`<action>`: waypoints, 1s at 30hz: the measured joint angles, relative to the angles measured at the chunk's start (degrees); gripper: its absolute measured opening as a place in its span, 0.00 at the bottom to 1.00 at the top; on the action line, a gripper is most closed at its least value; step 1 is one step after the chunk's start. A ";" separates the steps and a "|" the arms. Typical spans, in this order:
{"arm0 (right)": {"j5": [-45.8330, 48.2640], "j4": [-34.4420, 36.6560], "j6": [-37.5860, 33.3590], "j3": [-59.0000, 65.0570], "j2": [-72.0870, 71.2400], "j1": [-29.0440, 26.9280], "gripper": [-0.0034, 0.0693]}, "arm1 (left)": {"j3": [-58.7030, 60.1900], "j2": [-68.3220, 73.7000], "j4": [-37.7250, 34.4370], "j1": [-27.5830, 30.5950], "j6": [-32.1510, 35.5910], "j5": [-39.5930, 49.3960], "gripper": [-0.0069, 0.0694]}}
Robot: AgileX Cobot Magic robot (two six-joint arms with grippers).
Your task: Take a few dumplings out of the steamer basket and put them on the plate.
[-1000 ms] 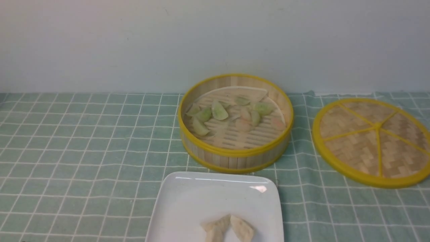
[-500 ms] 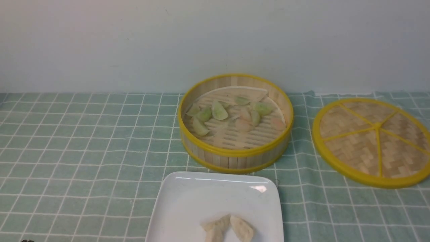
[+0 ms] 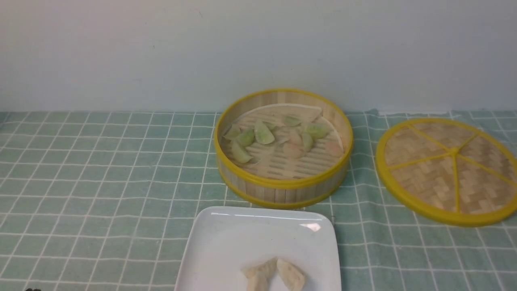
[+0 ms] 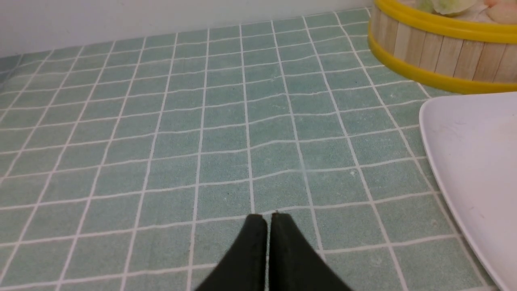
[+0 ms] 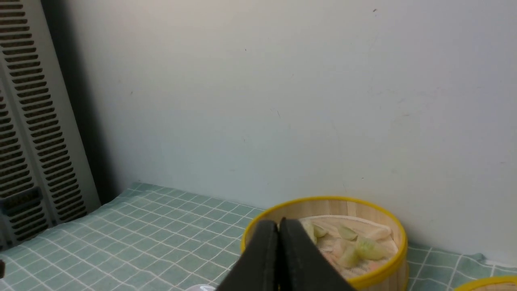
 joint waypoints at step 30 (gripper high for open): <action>-5.29 13.78 -21.37 23.41 -0.73 -37.95 0.03 | 0.00 0.00 0.00 0.00 0.00 -0.05 0.08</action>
